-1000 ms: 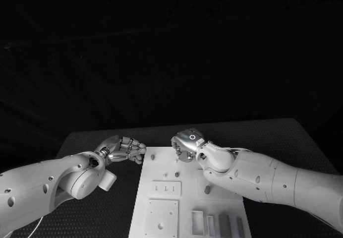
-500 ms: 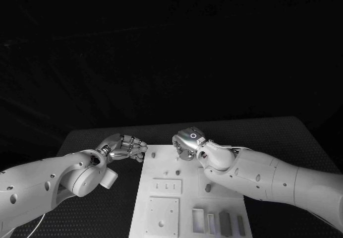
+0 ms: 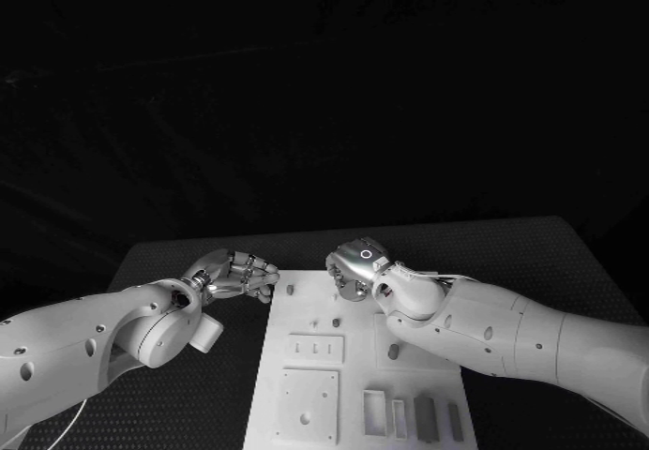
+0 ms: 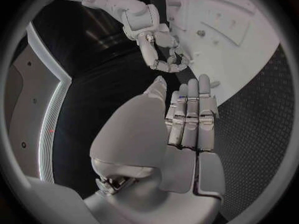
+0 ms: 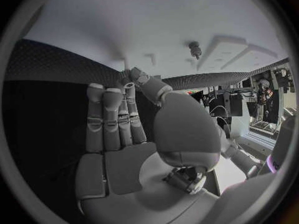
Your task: Assemble the parts on the task board
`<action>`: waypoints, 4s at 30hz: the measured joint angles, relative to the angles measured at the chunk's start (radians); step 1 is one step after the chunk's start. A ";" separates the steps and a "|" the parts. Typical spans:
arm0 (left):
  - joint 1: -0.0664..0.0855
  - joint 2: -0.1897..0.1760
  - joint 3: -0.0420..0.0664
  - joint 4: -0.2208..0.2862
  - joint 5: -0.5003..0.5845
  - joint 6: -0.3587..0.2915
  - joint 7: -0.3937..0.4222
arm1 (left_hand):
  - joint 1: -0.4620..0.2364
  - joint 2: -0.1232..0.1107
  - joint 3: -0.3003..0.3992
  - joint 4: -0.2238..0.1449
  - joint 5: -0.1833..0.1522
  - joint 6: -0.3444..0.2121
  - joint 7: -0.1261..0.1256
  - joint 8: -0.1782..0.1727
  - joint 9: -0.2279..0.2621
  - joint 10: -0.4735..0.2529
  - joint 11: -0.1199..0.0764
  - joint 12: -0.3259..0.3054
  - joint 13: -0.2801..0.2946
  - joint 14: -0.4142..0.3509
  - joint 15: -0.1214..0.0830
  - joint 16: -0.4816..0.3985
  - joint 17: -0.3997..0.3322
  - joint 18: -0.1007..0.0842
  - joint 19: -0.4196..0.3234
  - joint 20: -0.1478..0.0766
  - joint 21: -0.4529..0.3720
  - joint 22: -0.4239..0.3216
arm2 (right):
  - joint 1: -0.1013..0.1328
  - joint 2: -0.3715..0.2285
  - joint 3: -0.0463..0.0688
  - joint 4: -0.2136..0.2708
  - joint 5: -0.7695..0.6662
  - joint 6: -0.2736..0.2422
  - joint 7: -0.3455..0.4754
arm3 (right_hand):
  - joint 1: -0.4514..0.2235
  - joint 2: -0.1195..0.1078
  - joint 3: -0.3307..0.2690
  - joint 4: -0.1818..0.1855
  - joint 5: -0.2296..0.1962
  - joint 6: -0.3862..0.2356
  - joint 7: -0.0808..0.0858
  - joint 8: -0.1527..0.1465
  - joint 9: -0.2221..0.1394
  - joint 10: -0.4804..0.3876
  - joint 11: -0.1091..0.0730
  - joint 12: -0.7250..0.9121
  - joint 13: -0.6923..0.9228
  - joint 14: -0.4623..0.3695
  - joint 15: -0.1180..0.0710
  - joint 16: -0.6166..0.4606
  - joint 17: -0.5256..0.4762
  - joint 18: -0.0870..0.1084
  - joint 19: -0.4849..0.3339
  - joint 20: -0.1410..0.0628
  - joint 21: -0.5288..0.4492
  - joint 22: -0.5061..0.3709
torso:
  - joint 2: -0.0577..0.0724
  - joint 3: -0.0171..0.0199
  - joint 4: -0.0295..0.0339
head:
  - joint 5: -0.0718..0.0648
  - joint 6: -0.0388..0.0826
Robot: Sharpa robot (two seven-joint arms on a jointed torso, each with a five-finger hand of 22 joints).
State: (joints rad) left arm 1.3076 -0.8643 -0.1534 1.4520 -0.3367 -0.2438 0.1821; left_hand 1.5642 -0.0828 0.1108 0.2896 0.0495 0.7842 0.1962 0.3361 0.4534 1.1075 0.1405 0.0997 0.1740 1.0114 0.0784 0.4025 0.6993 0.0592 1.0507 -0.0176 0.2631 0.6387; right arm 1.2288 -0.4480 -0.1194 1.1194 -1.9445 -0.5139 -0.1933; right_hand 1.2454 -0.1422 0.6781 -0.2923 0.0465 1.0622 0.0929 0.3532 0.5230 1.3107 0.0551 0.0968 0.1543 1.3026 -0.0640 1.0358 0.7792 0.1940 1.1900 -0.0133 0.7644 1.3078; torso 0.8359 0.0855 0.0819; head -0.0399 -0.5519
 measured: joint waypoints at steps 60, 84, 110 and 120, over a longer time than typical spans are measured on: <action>0.000 0.003 0.000 -0.002 0.000 0.000 -0.001 | 0.000 0.000 0.004 0.000 0.000 0.000 0.000 0.000 0.000 0.000 0.000 -0.004 0.001 0.002 0.002 -0.008 0.006 -0.002 0.000 0.000 0.000 0.002 | -0.007 0.018 -0.005 -0.034 0.030 0.011 0.020 | -0.003 0.003 0.003 0.000 0.000 0.000 0.000 0.000 0.003 0.000 0.000 0.000 0.000 0.000 0.000 0.000 -0.001 -0.001 0.000 -0.003 0.004 0.000 | 0.002 0.0012 0.0007 | 0.002 -0.003; 0.000 0.003 0.000 -0.004 0.000 0.000 -0.003 | -0.004 -0.004 0.004 0.000 0.000 0.000 0.000 0.000 0.000 0.000 0.000 -0.004 0.002 0.002 0.002 -0.008 0.008 -0.009 0.000 0.000 -0.004 0.003 | -0.007 0.016 -0.006 -0.052 0.118 0.026 0.047 | -0.024 -0.032 0.014 0.004 0.004 -0.163 0.077 -0.087 -0.031 -0.149 0.055 -0.031 -0.003 -0.028 0.052 0.000 -0.015 -0.018 -0.031 0.003 0.004 0.000 | 0.003 0.0019 -0.0006 | 0.002 -0.006; 0.000 -0.007 0.000 -0.004 0.000 -0.001 -0.004 | -0.004 -0.004 0.004 0.000 0.000 0.000 0.000 0.000 0.000 0.000 0.000 -0.008 0.003 0.002 0.002 -0.012 0.010 -0.001 0.000 0.000 -0.004 0.003 | 0.041 -0.085 0.001 0.090 0.157 0.021 0.040 | -0.049 -0.057 0.017 0.010 0.004 -0.170 0.077 -0.087 -0.032 -0.160 0.059 -0.031 -0.018 -0.029 0.055 0.000 -0.017 -0.018 -0.029 0.012 0.004 0.000 | 0.002 0.0039 -0.0031 | 0.000 0.000; 0.000 0.003 0.000 -0.039 0.000 -0.001 -0.003 | -0.004 -0.004 0.004 0.000 0.000 0.000 0.000 0.000 0.000 0.000 0.000 -0.008 0.004 0.002 0.002 -0.012 0.011 -0.005 0.000 0.000 -0.004 0.004 | 0.064 -0.198 0.024 0.225 0.196 0.035 0.036 | -0.049 -0.057 0.018 0.021 0.004 -0.170 0.077 -0.082 -0.033 -0.113 0.041 -0.010 -0.013 -0.018 0.050 0.012 -0.017 -0.018 -0.011 0.004 0.004 0.000 | -0.005 0.0089 -0.0139 | 0.003 0.008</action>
State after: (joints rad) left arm 1.3076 -0.8616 -0.1536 1.4130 -0.3363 -0.2448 0.1792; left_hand 1.5603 -0.0868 0.1151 0.2893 0.0495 0.7842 0.1961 0.3361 0.4534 1.1072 0.1402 0.0919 0.1776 1.0132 0.0803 0.3909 0.7104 0.0538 1.0507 -0.0175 0.2592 0.6430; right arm 1.2925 -0.6460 -0.0957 1.3443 -1.7488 -0.4784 -0.1576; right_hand 1.1960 -0.1996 0.6962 -0.2717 0.0504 0.8924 0.1695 0.2711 0.4904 1.1980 0.0957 0.0872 0.1412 1.2850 -0.0138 1.0475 0.7624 0.1765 1.1794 -0.0094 0.7682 1.3078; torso 0.8309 0.0944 0.0680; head -0.0365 -0.5444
